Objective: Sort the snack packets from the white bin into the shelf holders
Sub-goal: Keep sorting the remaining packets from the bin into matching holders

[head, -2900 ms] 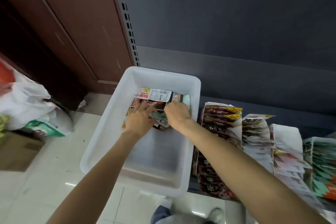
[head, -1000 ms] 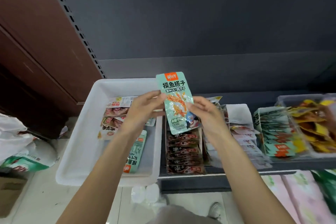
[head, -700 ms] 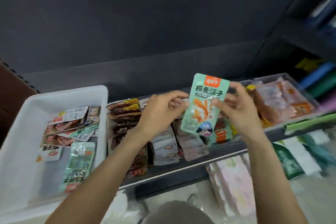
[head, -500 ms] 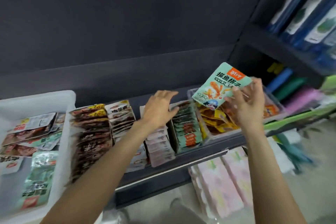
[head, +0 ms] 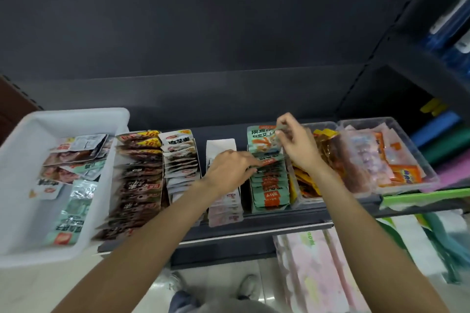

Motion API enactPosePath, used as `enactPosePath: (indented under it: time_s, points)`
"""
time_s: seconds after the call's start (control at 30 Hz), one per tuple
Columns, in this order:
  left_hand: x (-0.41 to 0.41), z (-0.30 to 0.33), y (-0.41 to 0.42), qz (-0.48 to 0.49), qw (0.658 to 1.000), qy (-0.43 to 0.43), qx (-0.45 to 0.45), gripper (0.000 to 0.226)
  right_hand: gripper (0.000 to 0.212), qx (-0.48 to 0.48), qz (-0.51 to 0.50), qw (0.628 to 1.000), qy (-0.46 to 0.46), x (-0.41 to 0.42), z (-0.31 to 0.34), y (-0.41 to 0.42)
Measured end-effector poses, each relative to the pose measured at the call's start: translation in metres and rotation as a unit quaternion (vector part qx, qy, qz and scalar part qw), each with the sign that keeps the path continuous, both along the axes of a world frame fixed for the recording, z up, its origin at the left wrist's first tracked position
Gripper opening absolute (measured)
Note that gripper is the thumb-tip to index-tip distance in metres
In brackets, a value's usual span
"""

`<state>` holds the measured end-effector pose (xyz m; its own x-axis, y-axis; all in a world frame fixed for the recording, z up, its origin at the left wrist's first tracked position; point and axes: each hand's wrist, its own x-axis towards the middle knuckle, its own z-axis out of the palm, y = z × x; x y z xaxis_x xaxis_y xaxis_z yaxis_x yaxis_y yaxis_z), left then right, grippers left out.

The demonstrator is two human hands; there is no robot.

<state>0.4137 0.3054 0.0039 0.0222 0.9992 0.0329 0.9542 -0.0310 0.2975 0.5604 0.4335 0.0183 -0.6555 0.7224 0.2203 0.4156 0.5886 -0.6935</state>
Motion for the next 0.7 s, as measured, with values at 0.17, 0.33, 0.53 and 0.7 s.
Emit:
enactPosePath:
  time_s: [0.17, 0.33, 0.53, 0.7]
  points:
    - [-0.002, -0.003, 0.000, 0.001, 1.000, -0.010, 0.015, 0.030, 0.010, 0.126, 0.019, 0.985, -0.114, -0.005, 0.000, -0.005]
    - [-0.005, 0.002, -0.001, -0.009, 1.000, -0.012, 0.025, 0.033, 0.018, 0.214, 0.016, 0.930, -0.300, -0.012, -0.004, -0.004]
    - [-0.043, 0.026, -0.046, 0.058, 0.979, -0.035, 0.192, 0.024, 0.022, 0.170, -0.022, 0.983, -0.059, -0.028, 0.022, -0.037]
    - [-0.118, 0.037, -0.130, 0.205, 0.916, -0.070, 0.338, 0.016, 0.022, 0.148, 0.071, 0.986, -0.025, -0.101, 0.046, -0.110]
